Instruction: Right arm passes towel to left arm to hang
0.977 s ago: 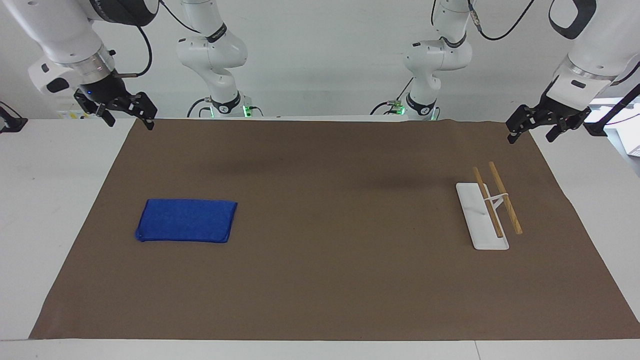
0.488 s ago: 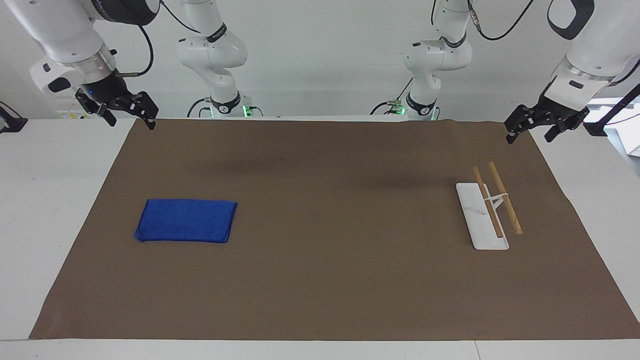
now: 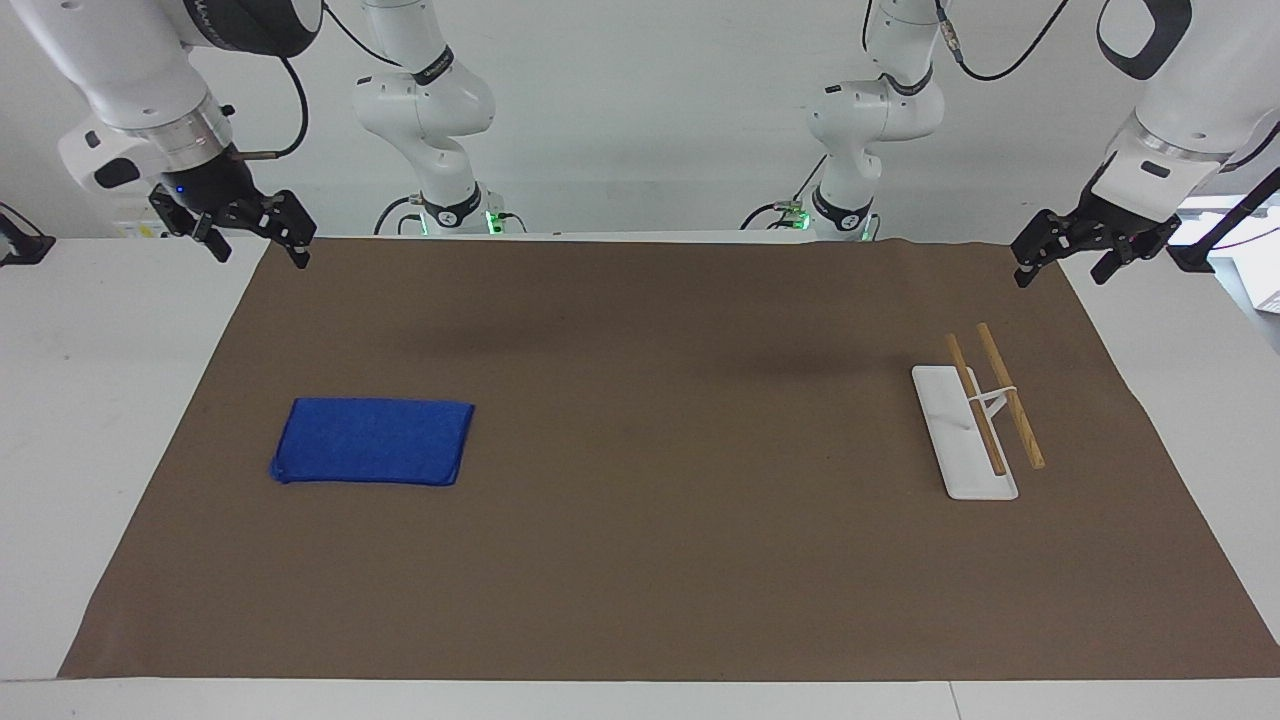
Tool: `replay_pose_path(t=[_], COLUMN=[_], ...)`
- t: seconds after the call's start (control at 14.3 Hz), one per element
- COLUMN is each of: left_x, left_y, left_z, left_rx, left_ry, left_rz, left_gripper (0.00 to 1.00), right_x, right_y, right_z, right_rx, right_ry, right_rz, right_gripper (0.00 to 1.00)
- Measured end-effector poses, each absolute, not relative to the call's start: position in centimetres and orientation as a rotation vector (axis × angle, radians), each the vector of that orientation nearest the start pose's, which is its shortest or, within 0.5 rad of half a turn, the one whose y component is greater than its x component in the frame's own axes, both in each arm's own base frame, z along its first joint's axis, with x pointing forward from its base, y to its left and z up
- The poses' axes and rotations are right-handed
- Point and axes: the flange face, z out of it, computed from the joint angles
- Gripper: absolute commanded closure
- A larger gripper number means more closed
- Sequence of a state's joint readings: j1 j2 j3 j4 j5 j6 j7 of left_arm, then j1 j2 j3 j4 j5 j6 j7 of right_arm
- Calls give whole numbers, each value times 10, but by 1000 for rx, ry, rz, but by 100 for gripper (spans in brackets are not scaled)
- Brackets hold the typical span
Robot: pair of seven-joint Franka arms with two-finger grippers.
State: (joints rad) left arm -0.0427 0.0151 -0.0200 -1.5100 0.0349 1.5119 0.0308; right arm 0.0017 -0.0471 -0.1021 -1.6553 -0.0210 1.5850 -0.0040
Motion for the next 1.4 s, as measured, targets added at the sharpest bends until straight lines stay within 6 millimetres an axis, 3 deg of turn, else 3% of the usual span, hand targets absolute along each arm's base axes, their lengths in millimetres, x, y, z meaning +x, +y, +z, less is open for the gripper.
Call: replay_pose_path(t=[0.07, 0.35, 0.49, 0.7, 1.05, 1.4], left_x=[553, 553, 553, 553, 553, 553], left_y=[-31, -31, -31, -31, -31, -31], left_z=[640, 640, 640, 639, 639, 639], left_rx=[-3104, -3104, -3104, -3104, -3104, -3104], left_ry=[142, 142, 142, 142, 142, 142], left_rz=[20, 20, 20, 20, 20, 20], left_gripper=[0, 0, 0, 0, 0, 0], right_x=[546, 573, 573, 575, 576, 576], right_y=[-55, -36, -34, -34, -35, -37], right_z=[593, 485, 435, 381, 328, 299], right_rx=[-3143, -3130, -3107, -3108, -3120, -3126], right_ry=[145, 106, 124, 121, 56, -34], right_rz=[20, 1, 30, 15, 34, 41], right_gripper=[0, 0, 6, 19, 32, 38])
